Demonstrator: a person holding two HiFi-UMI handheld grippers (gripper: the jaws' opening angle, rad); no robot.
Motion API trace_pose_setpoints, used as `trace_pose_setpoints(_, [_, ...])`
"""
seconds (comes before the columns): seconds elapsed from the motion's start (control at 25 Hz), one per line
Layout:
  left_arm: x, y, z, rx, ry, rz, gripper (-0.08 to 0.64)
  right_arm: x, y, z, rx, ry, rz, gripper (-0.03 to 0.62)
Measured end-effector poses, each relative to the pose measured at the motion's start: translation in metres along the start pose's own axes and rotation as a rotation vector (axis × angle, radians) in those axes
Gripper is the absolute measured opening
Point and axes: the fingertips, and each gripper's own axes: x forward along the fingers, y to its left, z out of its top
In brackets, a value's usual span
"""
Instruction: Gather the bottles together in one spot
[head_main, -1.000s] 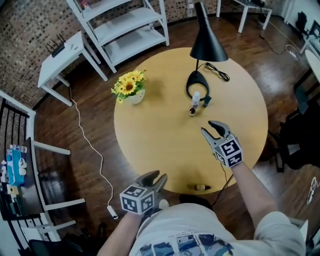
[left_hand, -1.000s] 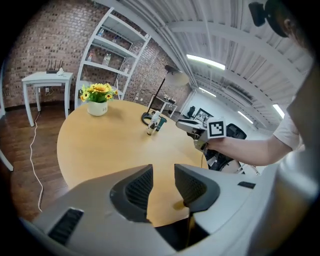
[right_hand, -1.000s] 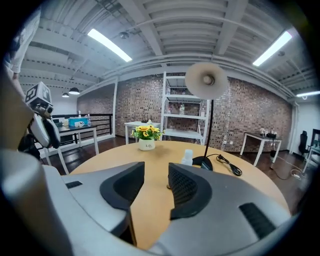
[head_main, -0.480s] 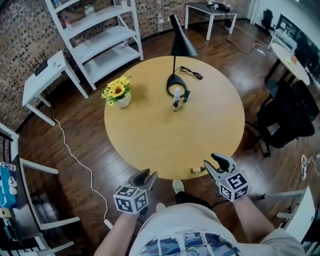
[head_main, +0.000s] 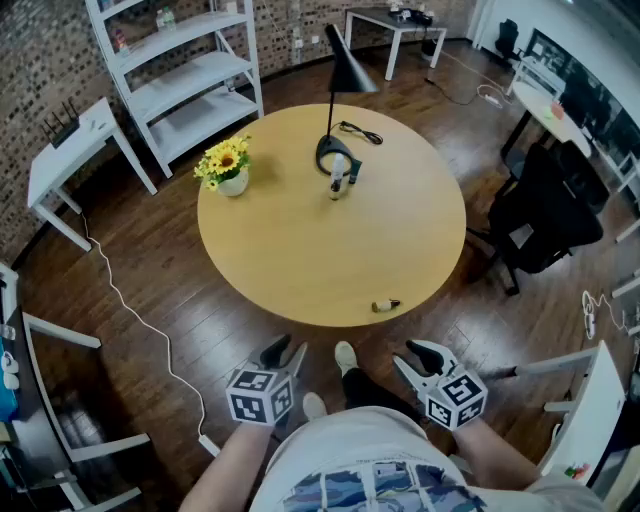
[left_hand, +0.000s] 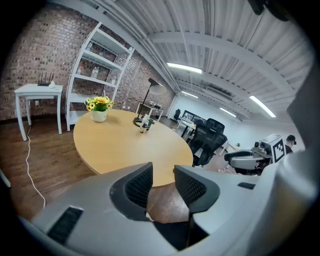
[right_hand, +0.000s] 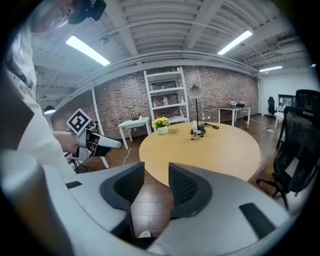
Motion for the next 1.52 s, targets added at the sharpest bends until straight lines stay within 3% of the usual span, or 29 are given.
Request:
trace_pose_setpoints(0.28, [-0.016, -0.014, -0.016, 0.036, 0.026, -0.025, 0.138, -0.012, 0.035, -0.012, 0.027, 0.002, 0.023, 0.178])
trace_pose_setpoints(0.48, [-0.018, -0.018, -0.018, 0.019, -0.005, -0.042, 0.140, -0.013, 0.034, -0.017, 0.030, 0.008, 0.027, 0.178])
trace_pose_setpoints(0.6, [-0.010, -0.023, -0.024, 0.049, 0.013, -0.062, 0.140, -0.008, 0.028, -0.018, 0.021, 0.025, 0.032, 0.178])
trace_pose_setpoints(0.88, [0.051, -0.042, -0.054, 0.300, 0.178, -0.083, 0.164, -0.001, -0.011, -0.023, 0.045, 0.055, 0.037, 0.178])
trace_pose_setpoints(1.2, [0.202, -0.098, -0.060, 0.688, 0.375, -0.161, 0.183, -0.027, -0.120, -0.024, 0.129, 0.047, -0.030, 0.178])
trace_pose_setpoints(1.4, [0.296, -0.099, -0.087, 0.865, 0.552, -0.161, 0.183, -0.043, -0.185, -0.030, 0.175, 0.034, -0.051, 0.178])
trace_pose_setpoints(1.52, [0.321, -0.101, -0.103, 0.882, 0.653, -0.179, 0.158, -0.053, -0.218, -0.034, 0.198, 0.035, -0.046, 0.178])
